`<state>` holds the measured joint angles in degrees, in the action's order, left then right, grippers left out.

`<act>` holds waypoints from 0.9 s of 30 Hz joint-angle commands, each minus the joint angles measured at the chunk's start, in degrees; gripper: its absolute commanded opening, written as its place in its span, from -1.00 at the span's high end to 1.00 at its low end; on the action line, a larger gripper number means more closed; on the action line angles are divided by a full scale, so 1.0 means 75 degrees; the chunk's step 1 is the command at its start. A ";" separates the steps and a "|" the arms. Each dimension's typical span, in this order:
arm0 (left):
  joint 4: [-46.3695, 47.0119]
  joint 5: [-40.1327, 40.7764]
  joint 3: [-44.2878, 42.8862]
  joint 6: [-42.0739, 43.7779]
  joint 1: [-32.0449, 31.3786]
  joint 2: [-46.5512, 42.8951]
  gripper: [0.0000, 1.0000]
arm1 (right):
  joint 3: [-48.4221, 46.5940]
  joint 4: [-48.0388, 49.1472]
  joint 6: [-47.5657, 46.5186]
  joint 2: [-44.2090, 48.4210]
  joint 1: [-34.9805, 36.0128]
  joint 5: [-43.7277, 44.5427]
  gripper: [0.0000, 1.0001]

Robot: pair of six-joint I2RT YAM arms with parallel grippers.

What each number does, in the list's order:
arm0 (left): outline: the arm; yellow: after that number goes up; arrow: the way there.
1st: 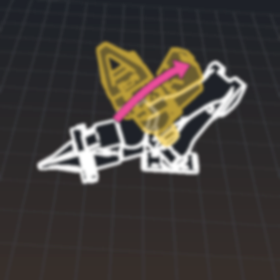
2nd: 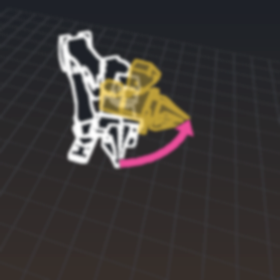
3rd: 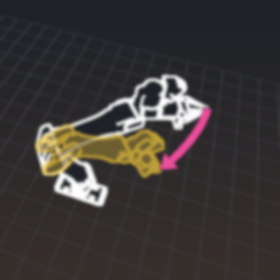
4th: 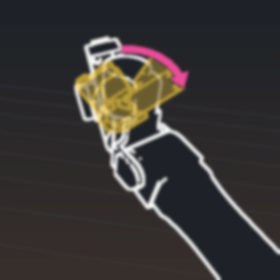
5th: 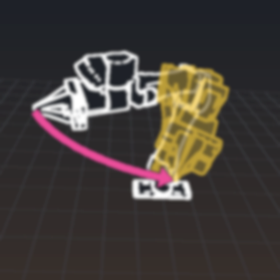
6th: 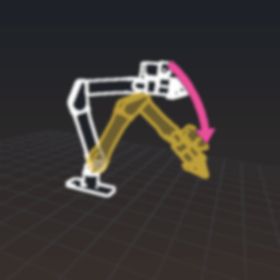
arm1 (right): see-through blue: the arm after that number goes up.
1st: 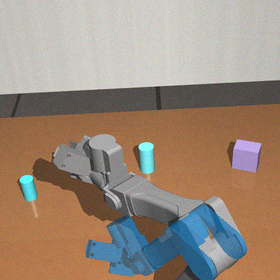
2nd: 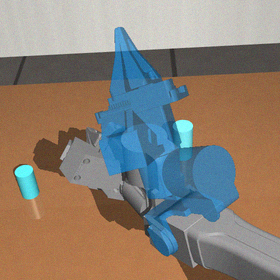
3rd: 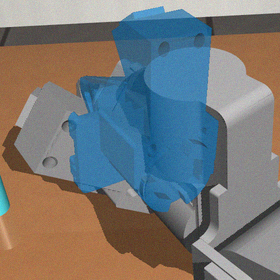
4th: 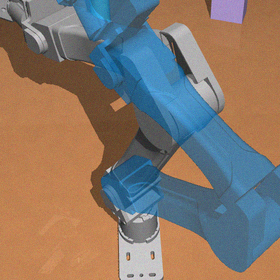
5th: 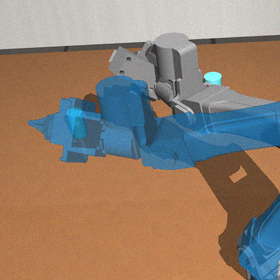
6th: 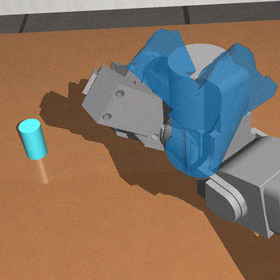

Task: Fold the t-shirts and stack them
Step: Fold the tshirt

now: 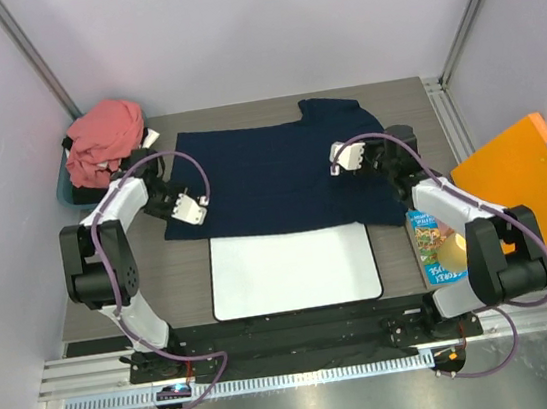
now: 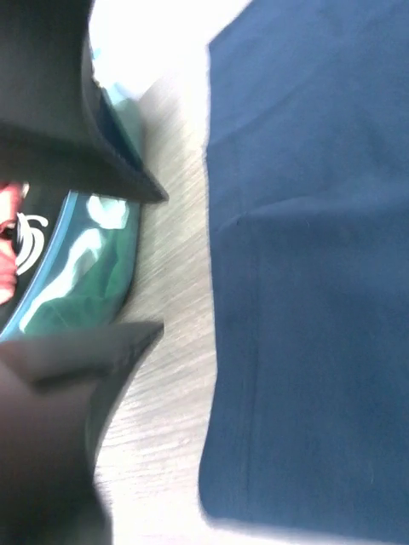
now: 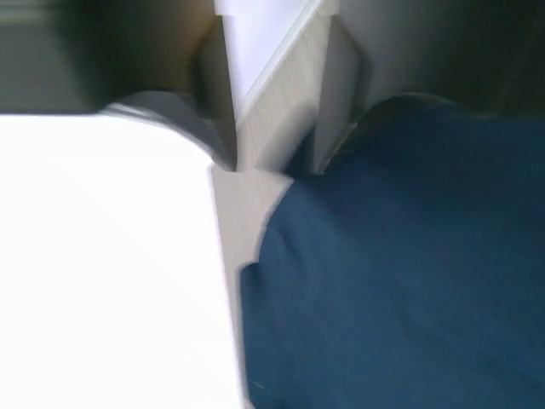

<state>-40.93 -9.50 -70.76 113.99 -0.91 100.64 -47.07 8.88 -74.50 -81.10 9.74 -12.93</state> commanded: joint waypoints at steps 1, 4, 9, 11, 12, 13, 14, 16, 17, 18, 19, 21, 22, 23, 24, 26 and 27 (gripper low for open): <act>0.1724 0.0457 0.0386 -0.0490 -0.0160 -0.0070 -0.40 | 0.0463 0.2741 0.0124 -0.0319 0.0155 0.1219 -0.15; 0.2511 0.0773 0.0786 -0.0749 -0.0172 -0.0258 -0.42 | 0.0311 0.2193 0.0358 -0.0156 0.0132 0.1594 -0.43; 0.2470 0.0683 0.0775 -0.1464 -0.0172 -0.0842 -0.43 | -0.0168 0.0216 0.0722 0.0722 0.0108 0.1422 -0.58; 0.1745 0.0459 0.0705 -0.1430 -0.0172 -0.1078 -0.42 | -0.0984 -0.2358 0.0758 0.0992 -0.0067 0.0720 -0.44; 0.1464 0.0353 0.0693 -0.1302 -0.0172 -0.1183 -0.41 | -0.1291 -0.3296 0.0607 0.1121 -0.0137 0.0032 -0.39; 0.0858 0.0236 0.0681 -0.1208 -0.0184 -0.1358 -0.41 | -0.1584 -0.5150 0.0431 0.1122 -0.0196 -0.0300 -0.35; 0.0573 0.0177 0.0669 -0.1114 -0.0161 -0.1418 -0.40 | -0.2063 -0.5993 0.0163 0.1087 -0.0208 -0.0501 -0.23; -0.0175 -0.0045 0.0646 -0.0950 -0.0149 -0.1489 -0.40 | -0.2278 -0.7713 -0.0366 0.0982 -0.0208 -0.0922 -0.20; -0.0412 -0.0104 0.0646 -0.0891 -0.0149 -0.1477 -0.40 | -0.2221 -0.8014 -0.0518 0.0970 -0.0197 -0.0971 -0.16; -0.0623 -0.0174 0.0669 -0.0821 -0.0149 -0.1477 -0.40 | -0.2127 -0.8214 -0.0613 0.0981 -0.0197 -0.1018 -0.16; -0.0869 -0.0245 0.0716 -0.0704 -0.0149 -0.1489 -0.40 | -0.1999 -0.8367 -0.0811 0.1039 -0.0185 -0.1065 -0.16; -0.0860 -0.0351 0.1020 -0.0598 -0.0149 -0.1501 -0.40 | -0.1542 -0.8298 -0.0871 0.1157 -0.0173 -0.1100 -0.18; -0.0755 -0.0363 0.1137 -0.0563 -0.0160 -0.1501 -0.38 | -0.1390 -0.8147 -0.0883 0.1227 -0.0150 -0.1112 -0.18; -0.0673 -0.0386 0.1347 -0.0539 -0.0149 -0.1489 -0.37 | -0.1168 -0.8088 -0.0883 0.1251 -0.0138 -0.1101 -0.19; -0.0649 -0.0363 0.1430 -0.0504 -0.0149 -0.1466 -0.36 | -0.1084 -0.8041 -0.0872 0.1262 -0.0115 -0.1100 -0.20; -0.0637 -0.0339 0.1582 -0.0469 -0.0149 -0.1431 -0.36 | -0.0920 -0.7912 -0.0779 0.1263 -0.0115 -0.1112 -0.22; -0.0637 -0.0386 0.1595 -0.0480 -0.0149 -0.1384 -0.35 | -0.0885 -0.7876 -0.0743 0.1263 -0.0115 -0.1124 -0.24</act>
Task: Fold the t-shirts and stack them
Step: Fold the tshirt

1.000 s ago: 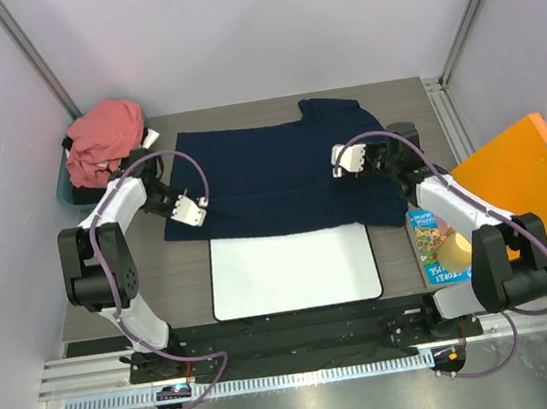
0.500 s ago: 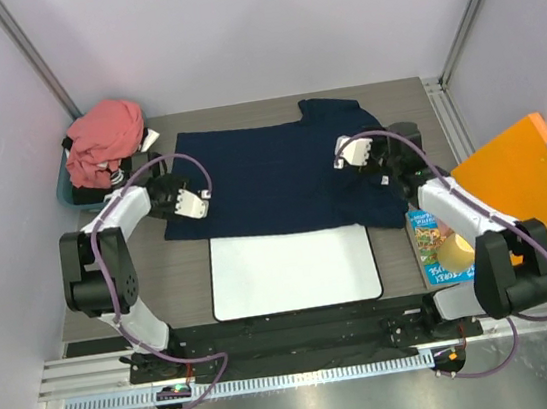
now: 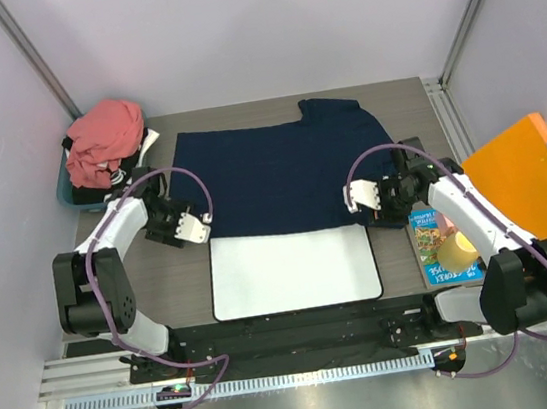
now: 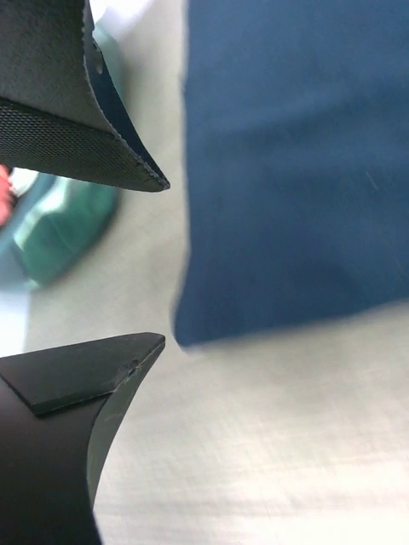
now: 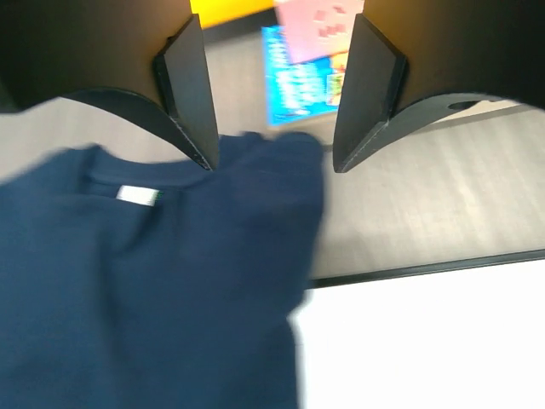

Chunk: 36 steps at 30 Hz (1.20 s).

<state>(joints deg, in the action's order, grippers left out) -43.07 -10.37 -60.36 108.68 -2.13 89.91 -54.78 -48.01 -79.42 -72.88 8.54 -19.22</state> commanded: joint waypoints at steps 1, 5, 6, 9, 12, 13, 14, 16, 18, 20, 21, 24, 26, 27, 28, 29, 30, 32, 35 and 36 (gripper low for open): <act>-0.0374 -0.0293 0.0219 0.0204 0.0015 0.0082 -0.35 | 0.0191 -0.0186 -0.0064 0.0155 0.0057 -0.0296 -0.24; -0.0351 -0.0410 0.0243 0.0146 0.0003 0.0223 -0.34 | 0.0554 0.0248 0.0146 0.0050 0.0092 -0.0238 -0.26; -0.0316 -0.0433 0.0243 0.0134 0.0003 0.0316 -0.33 | 0.0601 0.0388 0.0159 0.0026 0.0104 -0.0214 -0.27; -0.0258 -0.0434 0.0220 0.0122 -0.0009 0.0480 -0.33 | 0.0707 0.0553 0.0288 -0.0196 0.0116 -0.0133 -0.29; -0.0281 -0.0480 0.0150 0.0087 0.0003 0.0539 -0.33 | 0.0812 0.0833 0.0463 -0.0372 0.0116 -0.0062 -0.30; -0.0304 -0.0492 0.0138 0.0087 0.0003 0.0551 -0.33 | 0.0870 0.0928 0.0522 -0.0419 0.0127 -0.0062 -0.30; -0.0339 -0.0492 0.0138 0.0087 -0.0009 0.0563 -0.32 | 0.0894 0.1010 0.0569 -0.0431 0.0128 -0.0062 -0.31; -0.0374 -0.0504 0.0126 0.0110 0.0003 0.0644 -0.32 | 0.0953 0.1233 0.0686 -0.0548 0.0139 -0.0039 -0.31; -0.0386 -0.0527 0.0137 0.0122 0.0003 0.0727 -0.31 | 0.0988 0.1384 0.0814 -0.0676 0.0163 -0.0003 -0.31; -0.0375 -0.0551 0.0161 0.0134 -0.0009 0.0855 -0.31 | 0.1070 0.1491 0.0886 -0.0735 0.0174 0.0067 -0.31; -0.0351 -0.0562 0.0173 0.0122 -0.0020 0.0891 -0.30 | 0.1093 0.1595 0.0897 -0.0747 0.0174 0.0090 -0.31; -0.0351 -0.0551 0.0173 0.0029 -0.0044 0.0996 -0.28 | 0.1187 0.1795 0.0909 -0.0841 0.0174 0.0196 -0.31; -0.0316 -0.0562 0.0196 -0.0053 -0.0056 0.1031 -0.27 | 0.1187 0.1912 0.1014 -0.0911 0.0174 0.0277 -0.31; -0.0223 -0.0586 0.0231 -0.0077 -0.0056 0.1055 -0.25 | 0.1176 0.1971 0.1061 -0.0935 0.0174 0.0290 -0.30; -0.0164 -0.0598 0.0301 -0.0077 -0.0056 0.1067 -0.22 | 0.1152 0.1995 0.1062 -0.0958 0.0174 0.0324 -0.30; -0.0036 -0.0586 0.0325 -0.0077 -0.0067 0.1125 -0.16 | 0.1152 0.2018 0.1073 -0.1005 0.0174 0.0325 -0.29; 0.0012 -0.0574 0.0337 -0.0123 -0.0067 0.1149 -0.01 | 0.1152 0.2065 0.1062 -0.1017 0.0163 0.0325 -0.29; 0.0035 -0.0516 0.0313 -0.0240 -0.0091 0.1254 0.18 | 0.1176 0.2123 0.1050 -0.1040 0.0174 0.0336 -0.29; -0.0011 -0.0305 0.0290 -0.0311 -0.0138 0.1453 0.45 | 0.1269 0.2229 0.0980 -0.1098 0.0174 0.0418 -0.23; -0.0058 -0.0189 0.0278 -0.0323 -0.0161 0.1546 0.54 | 0.1293 0.2229 0.0956 -0.1122 0.0174 0.0465 -0.12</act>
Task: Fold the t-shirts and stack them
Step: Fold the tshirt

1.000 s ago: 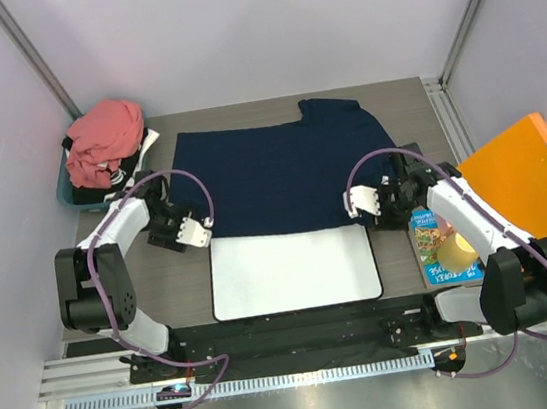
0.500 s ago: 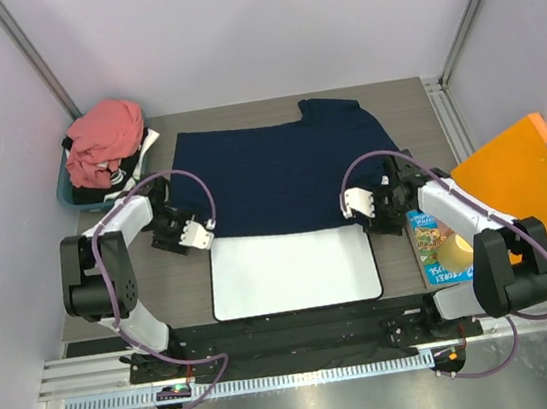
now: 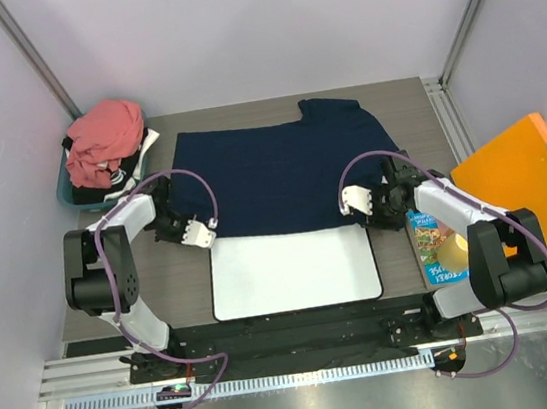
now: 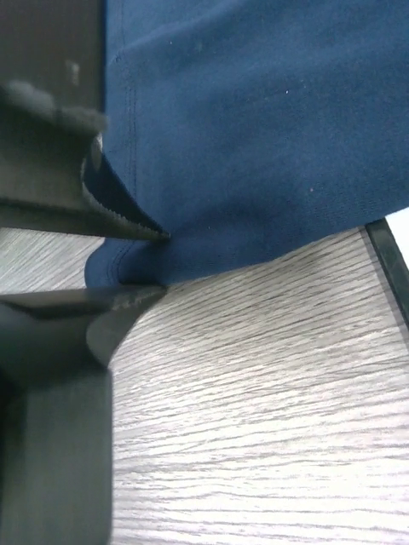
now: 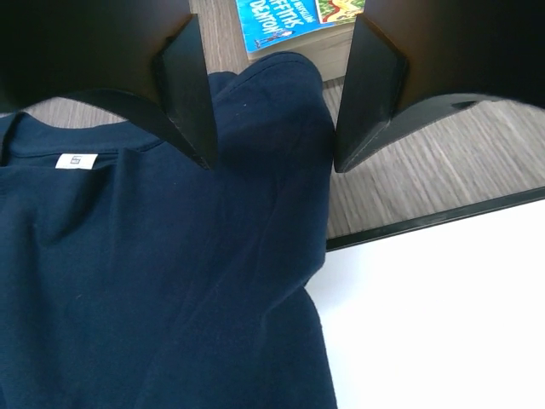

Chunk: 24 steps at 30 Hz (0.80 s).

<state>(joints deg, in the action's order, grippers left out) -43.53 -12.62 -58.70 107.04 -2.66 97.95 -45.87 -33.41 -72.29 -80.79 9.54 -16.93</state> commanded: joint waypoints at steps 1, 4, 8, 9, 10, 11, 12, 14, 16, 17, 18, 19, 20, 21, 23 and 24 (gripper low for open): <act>-0.0043 0.0171 0.0034 -0.0139 -0.0103 0.0510 0.59 | 0.0150 0.0306 -0.0006 -0.0079 0.0040 0.0171 -0.03; -0.0126 0.0312 -0.0072 -0.0327 -0.0161 0.0650 0.92 | 0.0151 0.0306 -0.0017 -0.0161 0.0052 0.0276 0.51; -0.0196 0.0289 -0.0306 -0.0748 -0.0173 0.0627 1.00 | -0.0095 0.0306 0.0100 -0.0185 0.0052 0.0639 0.98; -0.0196 0.0288 -0.0446 -0.0958 -0.0162 0.0616 1.00 | -0.0223 0.0283 0.0088 -0.0138 0.0052 0.0698 0.98; -0.0289 0.0242 -0.0540 -0.1041 -0.0162 0.0581 1.00 | -0.0305 0.0283 0.0100 -0.0091 0.0052 0.0849 0.98; -0.0278 0.0195 -0.0622 -0.1170 -0.0162 0.0557 1.00 | -0.0376 0.0283 0.0100 -0.0044 0.0052 0.0886 0.98; -0.0301 0.0172 -0.0774 -0.1264 -0.0162 0.0511 1.00 | -0.0539 0.0259 0.0123 -0.0009 0.0052 0.0921 0.98; -0.0407 0.0148 -0.0892 -0.1300 -0.0162 0.0429 1.00 | -0.0692 0.0201 0.0123 0.0108 0.0052 0.1003 0.98; -0.0407 0.0171 -0.0916 -0.1230 -0.0162 0.0312 1.00 | -0.0833 0.0177 -0.0016 0.0248 0.0040 0.1096 0.97; -0.0384 0.0160 -0.0939 -0.1206 -0.0162 0.0264 1.00 | -0.0857 0.0154 -0.0122 0.0307 0.0040 0.1143 0.97; -0.0395 0.0148 -0.0974 -0.1195 -0.0162 0.0229 1.00 | -0.0927 0.0154 -0.0204 0.0354 0.0040 0.1190 0.98; -0.0419 0.0125 -0.1021 -0.1206 -0.0162 0.0182 1.00 | -0.0974 0.0165 -0.0309 0.0424 0.0040 0.1225 0.98; -0.0465 0.0032 -0.1149 -0.1206 -0.0173 0.0124 1.00 | -0.1032 0.0154 -0.0310 0.0436 0.0040 0.1284 0.98; -0.0512 -0.0016 -0.1220 -0.1218 -0.0162 0.0100 1.00 | -0.1160 0.0154 -0.0299 0.0437 0.0029 0.1308 0.98; -0.0455 -0.0133 -0.1326 -0.1311 -0.0162 0.0065 1.00 | -0.1267 0.0154 -0.0217 0.0355 0.0005 0.1331 0.98; -0.0373 -0.0133 -0.1361 -0.1323 -0.0162 0.0065 1.00 | -0.1256 0.0165 -0.0217 0.0331 0.0005 0.1355 0.98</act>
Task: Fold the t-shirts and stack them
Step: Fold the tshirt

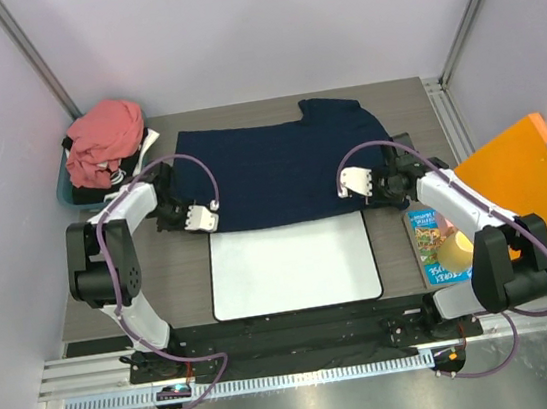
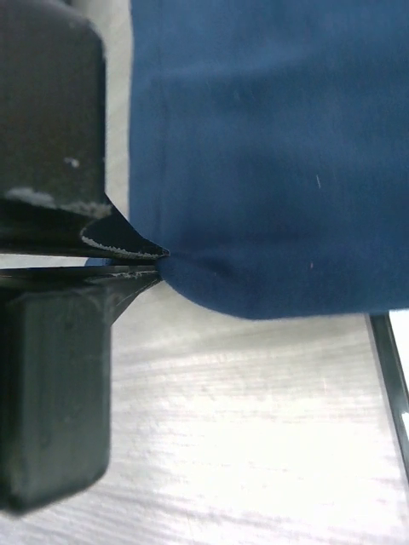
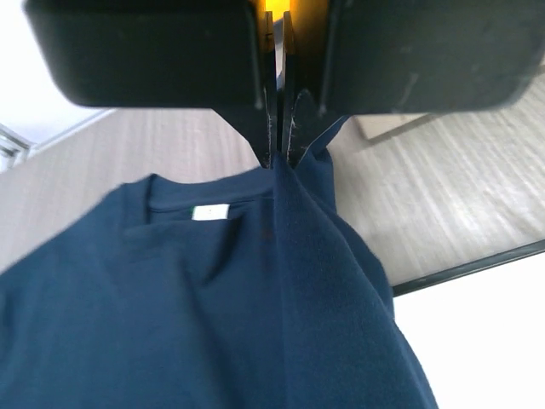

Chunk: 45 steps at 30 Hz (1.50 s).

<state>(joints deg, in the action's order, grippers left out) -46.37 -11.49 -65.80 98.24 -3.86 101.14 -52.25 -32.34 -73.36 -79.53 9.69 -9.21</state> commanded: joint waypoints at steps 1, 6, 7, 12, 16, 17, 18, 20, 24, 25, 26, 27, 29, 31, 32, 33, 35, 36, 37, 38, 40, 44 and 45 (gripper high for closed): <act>-0.0016 -0.0297 -0.0437 -0.0149 -0.0001 -0.0349 1.00 | -0.0393 0.0023 -0.0074 0.0162 -0.0027 0.0314 0.98; -0.0507 -0.0203 -0.0555 0.0014 0.0010 -0.0372 1.00 | -0.0124 0.0011 -0.0156 0.0291 -0.0015 0.0221 0.97; -0.0636 -0.0191 -0.0590 0.0073 0.0034 -0.0384 1.00 | -0.0112 -0.0070 -0.0179 0.0314 -0.0015 0.0197 0.97; -0.1573 -0.0086 -0.0684 0.0541 0.0034 -0.0512 1.00 | -0.0158 -0.0680 -0.0670 0.0466 -0.0015 0.0009 0.97; -0.2125 -0.0307 -0.1267 0.0544 0.0069 -0.0747 1.00 | -0.0509 -0.0774 -0.1034 0.0596 -0.0015 0.0290 0.97; -0.2149 -0.0413 -0.1455 0.0392 0.0069 -0.0782 1.00 | -0.0823 -0.0751 -0.1046 0.0596 -0.0038 0.0302 0.98; -0.2161 -0.0541 -0.1666 0.0228 0.0081 -0.0806 1.00 | -0.1035 -0.0704 -0.1000 0.0584 -0.0039 0.0326 0.97; -0.2010 -0.0939 -0.2345 -0.0439 0.0069 -0.0783 1.00 | -0.1712 -0.0611 -0.0743 0.0456 -0.0039 0.0326 0.97; -0.1226 -0.1211 -0.3342 -0.1623 -0.0013 -0.0525 1.00 | -0.2560 -0.0050 -0.0590 0.0081 -0.0050 0.0384 0.98; -0.1142 -0.1269 -0.3727 -0.1765 -0.0071 -0.0420 1.00 | -0.2700 0.0393 -0.0566 -0.0024 -0.0073 0.0408 0.98; -0.0956 -0.1420 -0.3916 -0.2079 -0.0095 -0.0222 1.00 | -0.2957 0.0618 -0.0612 -0.0327 -0.0085 0.0524 0.98; -0.0757 -0.1410 -0.4080 -0.2303 -0.0141 -0.0093 1.00 | -0.3064 0.0933 -0.0636 -0.0481 -0.0097 0.0595 0.98; 0.0129 -0.1340 -0.4398 -0.3003 -0.0317 0.0142 1.00 | -0.3309 0.2081 -0.0590 -0.0948 -0.0156 0.0654 0.97; 0.1185 -0.0920 -0.4550 -0.3626 -0.0469 0.0552 1.00 | -0.3358 0.3796 -0.0496 -0.1312 -0.0179 0.0852 0.98; 0.2269 -0.0732 -0.4655 -0.3908 -0.0516 0.0751 1.00 | -0.3450 0.4272 -0.0519 -0.1674 -0.0191 0.0900 0.98; 0.2733 -0.0313 -0.5074 -0.4386 -0.0586 0.1193 1.00 | -0.3544 0.5379 -0.0507 -0.1921 -0.0203 0.0981 0.98; 0.3545 0.0158 -0.5905 -0.5113 -0.0646 0.1827 1.00 | -0.4070 0.6125 -0.0414 -0.2622 -0.0238 0.1041 0.98; 0.3627 0.0520 -0.7012 -0.5373 -0.0681 0.2527 1.00 | -0.4293 0.6824 -0.0402 -0.2859 -0.0238 0.1192 0.98; 0.3698 0.0686 -0.7638 -0.5607 -0.0693 0.2847 1.00 | -0.4782 0.7202 -0.0402 -0.3093 -0.0261 0.1193 0.98; 0.3721 0.0815 -0.8236 -0.5795 -0.0693 0.3140 1.00 | -0.5031 0.7635 -0.0379 -0.3363 -0.0261 0.1530 0.98; 0.4222 0.1447 -0.9691 -0.6241 -0.0763 0.3891 0.99 | -0.5790 0.8855 -0.0448 -0.4019 -0.0261 0.1872 0.97; 0.6342 0.2713 -1.0048 -0.6336 -0.1032 0.3941 1.00 | -0.6708 1.0485 -0.0694 -0.4548 -0.0250 0.2142 0.97; 0.6822 0.2912 -0.9827 -0.6360 -0.1114 0.3824 1.00 | -0.6837 1.0986 -0.0706 -0.4549 -0.0238 0.2200 0.98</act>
<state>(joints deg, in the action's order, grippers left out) -17.61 -0.97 -136.64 55.37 -10.50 134.65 -95.48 24.99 -77.73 -115.57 8.01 3.03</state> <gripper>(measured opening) 0.006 0.035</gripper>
